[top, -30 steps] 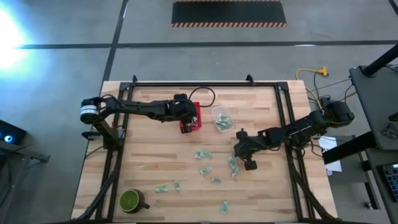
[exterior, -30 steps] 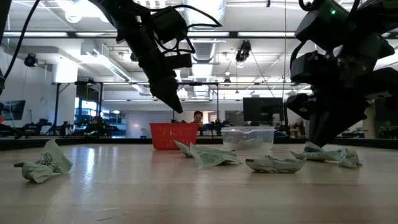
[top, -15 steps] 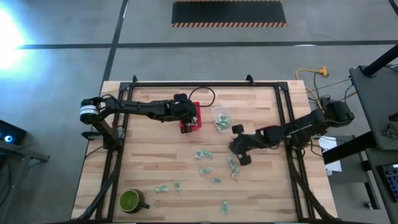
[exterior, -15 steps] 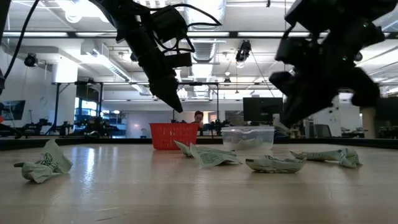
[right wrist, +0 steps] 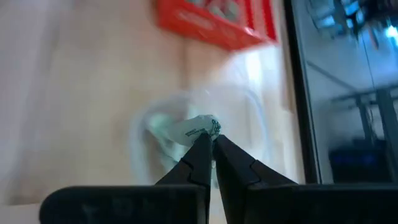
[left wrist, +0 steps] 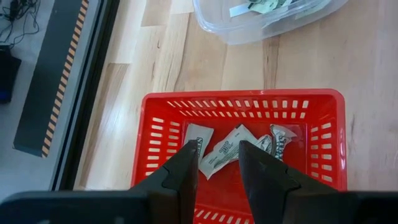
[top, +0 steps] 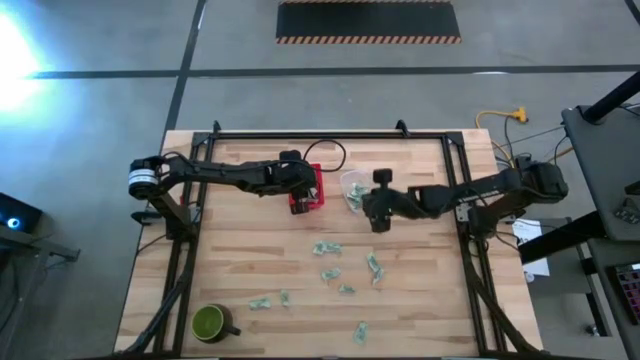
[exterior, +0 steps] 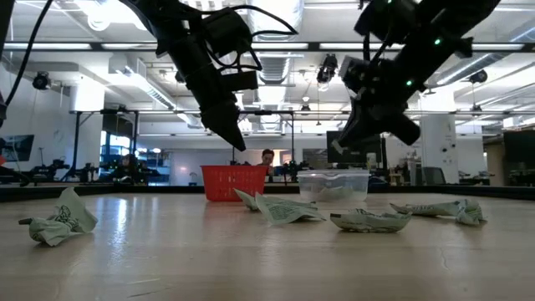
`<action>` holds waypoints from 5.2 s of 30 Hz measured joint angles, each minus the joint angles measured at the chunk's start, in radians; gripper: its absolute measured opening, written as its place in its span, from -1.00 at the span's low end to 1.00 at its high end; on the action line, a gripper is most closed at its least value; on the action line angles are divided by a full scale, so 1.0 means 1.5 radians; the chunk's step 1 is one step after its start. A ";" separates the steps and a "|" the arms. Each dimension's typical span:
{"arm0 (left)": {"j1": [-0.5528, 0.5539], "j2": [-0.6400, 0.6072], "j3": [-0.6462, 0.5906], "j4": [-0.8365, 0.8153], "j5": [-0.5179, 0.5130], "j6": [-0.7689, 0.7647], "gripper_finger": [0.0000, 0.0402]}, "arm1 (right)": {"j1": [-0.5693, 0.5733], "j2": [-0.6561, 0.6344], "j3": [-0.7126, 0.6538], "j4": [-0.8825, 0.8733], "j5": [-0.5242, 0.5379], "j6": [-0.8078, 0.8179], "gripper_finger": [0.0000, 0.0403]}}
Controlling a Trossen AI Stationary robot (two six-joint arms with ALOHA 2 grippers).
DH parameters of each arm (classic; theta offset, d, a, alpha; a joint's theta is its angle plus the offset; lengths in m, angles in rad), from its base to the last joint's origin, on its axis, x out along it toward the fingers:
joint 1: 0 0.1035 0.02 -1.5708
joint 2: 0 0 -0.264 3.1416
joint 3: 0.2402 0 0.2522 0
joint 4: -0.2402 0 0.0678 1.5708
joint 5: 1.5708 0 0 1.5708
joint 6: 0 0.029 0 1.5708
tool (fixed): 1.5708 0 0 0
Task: Pick and place items into bin
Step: Put the white stevia packet into the transparent bin, then put the white stevia packet into the red bin
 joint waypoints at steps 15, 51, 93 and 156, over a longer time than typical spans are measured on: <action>0.000 0.000 0.000 0.000 0.000 -0.003 -0.50 | -0.120 0.001 -0.001 0.008 -0.122 0.047 -0.69; -0.293 -0.053 -0.009 -0.039 0.084 -0.015 -0.50 | -0.095 0.001 -0.003 0.015 -0.405 0.074 -0.41; -0.318 0.159 -0.001 0.070 0.031 0.013 -0.50 | -0.069 -0.002 -0.005 -0.025 -0.437 0.121 -0.44; -0.308 0.006 -0.001 -0.008 -0.169 0.059 -1.00 | -0.069 -0.001 -0.016 -0.019 -0.437 0.120 -0.57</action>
